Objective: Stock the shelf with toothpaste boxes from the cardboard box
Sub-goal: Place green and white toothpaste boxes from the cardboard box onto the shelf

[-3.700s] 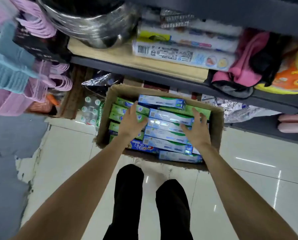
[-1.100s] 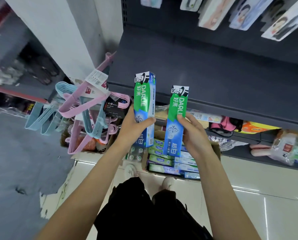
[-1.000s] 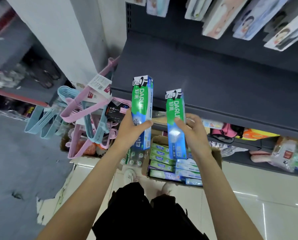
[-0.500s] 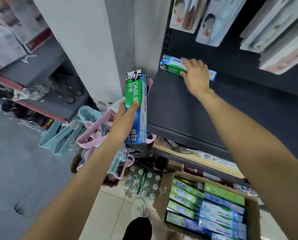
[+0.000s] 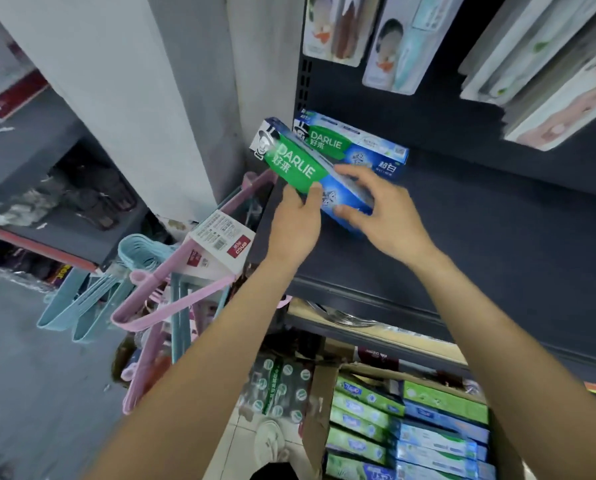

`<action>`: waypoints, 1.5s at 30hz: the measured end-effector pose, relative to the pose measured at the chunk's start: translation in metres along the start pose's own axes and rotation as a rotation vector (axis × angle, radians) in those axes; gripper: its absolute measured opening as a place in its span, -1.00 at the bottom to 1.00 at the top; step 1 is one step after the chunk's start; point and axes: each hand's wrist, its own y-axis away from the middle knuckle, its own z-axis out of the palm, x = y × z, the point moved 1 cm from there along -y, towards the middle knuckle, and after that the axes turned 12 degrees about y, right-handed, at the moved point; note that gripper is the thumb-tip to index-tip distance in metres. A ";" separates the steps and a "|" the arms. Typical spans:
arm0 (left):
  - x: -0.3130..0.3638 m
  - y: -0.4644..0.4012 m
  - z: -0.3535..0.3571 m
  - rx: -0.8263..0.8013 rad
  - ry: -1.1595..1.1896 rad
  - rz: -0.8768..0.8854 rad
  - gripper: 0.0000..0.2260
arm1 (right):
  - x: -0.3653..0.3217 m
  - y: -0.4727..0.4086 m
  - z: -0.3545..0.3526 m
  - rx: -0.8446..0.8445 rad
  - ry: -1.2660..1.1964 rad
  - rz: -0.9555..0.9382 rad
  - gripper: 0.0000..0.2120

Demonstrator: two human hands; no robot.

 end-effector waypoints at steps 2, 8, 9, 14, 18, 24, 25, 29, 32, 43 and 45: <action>-0.003 -0.001 -0.007 -0.010 -0.558 0.217 -0.68 | 0.021 -0.015 -0.003 0.081 0.134 0.009 -0.53; -0.022 -0.011 -0.026 -0.158 -1.019 0.520 -0.61 | 0.064 -0.070 0.002 0.110 0.541 -0.084 -0.54; -0.022 -0.012 -0.027 -0.164 -1.037 0.524 -0.61 | 0.069 -0.077 0.002 0.118 0.592 -0.063 -0.55; -0.024 -0.016 -0.031 -0.127 -1.008 0.579 -0.64 | 0.071 -0.079 0.015 0.275 0.713 -0.032 -0.52; -0.026 -0.002 -0.028 -0.063 -0.992 0.633 -0.65 | 0.050 -0.010 0.010 0.367 0.518 -0.045 -0.62; -0.032 0.088 0.000 -0.082 -0.554 0.885 -0.78 | 0.038 0.173 -0.003 0.318 0.249 -0.008 -0.78; -0.038 0.110 0.008 -0.133 -0.484 0.890 -0.80 | 0.043 0.204 -0.004 0.285 0.214 0.032 -0.78; -0.092 0.194 0.041 -0.421 -0.389 0.831 -0.83 | 0.092 0.318 0.012 0.084 0.152 0.276 -0.72; -0.166 0.230 0.065 -0.692 -0.569 0.533 -0.77 | 0.149 0.391 0.040 -0.098 0.134 0.498 -0.80; -0.371 0.237 0.182 -0.917 -1.157 0.151 -0.25 | 0.302 0.484 0.133 -0.371 0.089 0.815 -0.42; -0.388 0.232 0.207 -1.048 -1.316 0.210 -0.08 | 0.311 0.485 0.150 -0.436 0.066 0.872 -0.33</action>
